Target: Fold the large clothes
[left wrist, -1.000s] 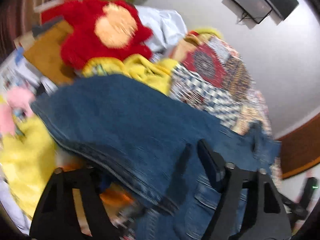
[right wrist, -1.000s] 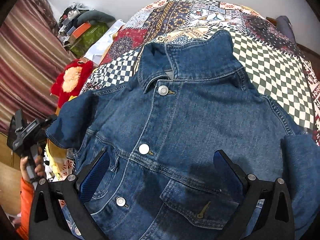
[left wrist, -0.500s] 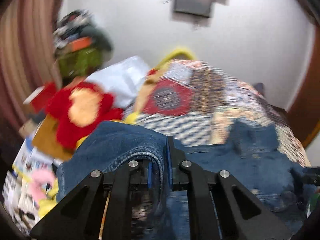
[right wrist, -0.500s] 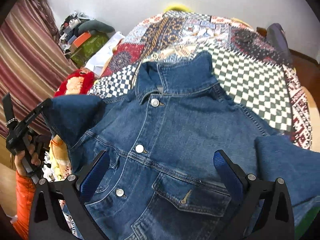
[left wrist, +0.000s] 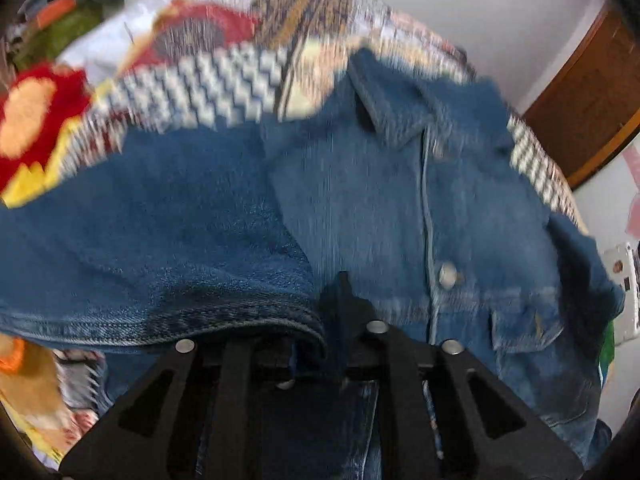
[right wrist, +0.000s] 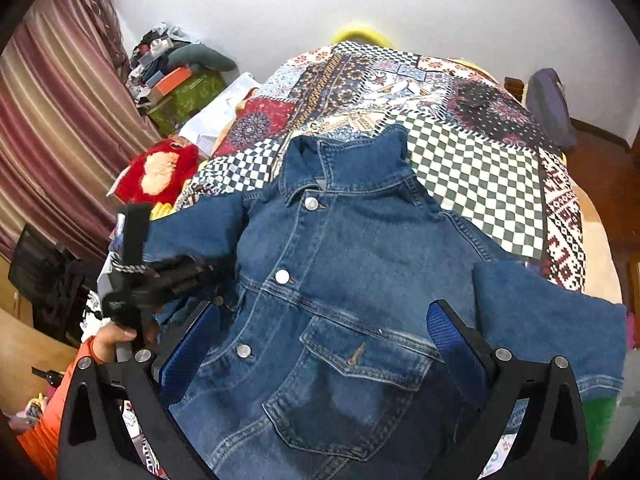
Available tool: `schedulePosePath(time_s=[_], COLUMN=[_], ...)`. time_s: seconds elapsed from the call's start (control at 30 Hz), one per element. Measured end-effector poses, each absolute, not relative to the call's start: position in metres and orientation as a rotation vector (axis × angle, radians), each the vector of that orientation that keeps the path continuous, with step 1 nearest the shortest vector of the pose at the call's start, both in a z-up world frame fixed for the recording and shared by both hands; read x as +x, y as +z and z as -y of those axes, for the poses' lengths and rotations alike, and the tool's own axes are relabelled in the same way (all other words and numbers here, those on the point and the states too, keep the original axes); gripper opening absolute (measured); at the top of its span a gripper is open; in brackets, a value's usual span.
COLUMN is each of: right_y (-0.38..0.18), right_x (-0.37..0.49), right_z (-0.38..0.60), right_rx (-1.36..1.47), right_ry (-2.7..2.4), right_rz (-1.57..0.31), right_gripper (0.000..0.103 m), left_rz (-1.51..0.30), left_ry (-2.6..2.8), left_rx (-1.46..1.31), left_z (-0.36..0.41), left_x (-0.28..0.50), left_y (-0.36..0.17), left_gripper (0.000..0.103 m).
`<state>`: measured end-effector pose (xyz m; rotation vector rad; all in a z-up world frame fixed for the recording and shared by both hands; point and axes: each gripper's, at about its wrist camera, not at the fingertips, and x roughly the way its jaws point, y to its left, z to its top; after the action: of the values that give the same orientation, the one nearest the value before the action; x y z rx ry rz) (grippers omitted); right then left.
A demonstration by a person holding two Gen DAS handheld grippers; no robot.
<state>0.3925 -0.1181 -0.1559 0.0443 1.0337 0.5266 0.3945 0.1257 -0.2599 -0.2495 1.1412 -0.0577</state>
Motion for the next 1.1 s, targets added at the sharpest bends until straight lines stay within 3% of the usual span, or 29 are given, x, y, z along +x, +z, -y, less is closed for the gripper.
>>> schedulePosePath(time_s=[0.07, 0.13, 0.27, 0.33, 0.67, 0.9, 1.1], right_y=[-0.16, -0.164, -0.176, -0.18, -0.2, -0.212, -0.224], right_x=[0.394, 0.396, 0.404, 0.409, 0.437, 0.443, 0.446], right_z=[0.117, 0.114, 0.1, 0.091, 0.044, 0.027, 0.03], right_rx=[0.043, 0.039, 0.017, 0.009, 0.033, 0.02, 0.025], right_ry=[0.521, 0.519, 0.52, 0.523, 0.562, 0.573, 0.566], right_rz=[-1.05, -1.065, -1.095, -1.105, -1.158, -1.174, -1.201], right_gripper=[0.103, 0.103, 0.103, 0.103, 0.103, 0.103, 0.103], left_rz=[-1.178, -1.161, -1.089, -1.044, -0.873, -0.838, -0.86], left_ry=[-0.072, -0.088, -0.084, -0.08, 0.1, 0.116, 0.115], left_rx=[-0.296, -0.364, -0.42, -0.455, -0.637, -0.897, -0.893], left_z=[-0.128, -0.139, -0.164, -0.181, -0.299, -0.361, -0.364], left_x=[0.389, 0.378, 0.354, 0.341, 0.291, 0.279, 0.287], left_y=[-0.267, -0.26, -0.231, -0.219, -0.185, -0.216, -0.227], left_gripper=[0.036, 0.039, 0.059, 0.063, 0.064, 0.064, 0.064])
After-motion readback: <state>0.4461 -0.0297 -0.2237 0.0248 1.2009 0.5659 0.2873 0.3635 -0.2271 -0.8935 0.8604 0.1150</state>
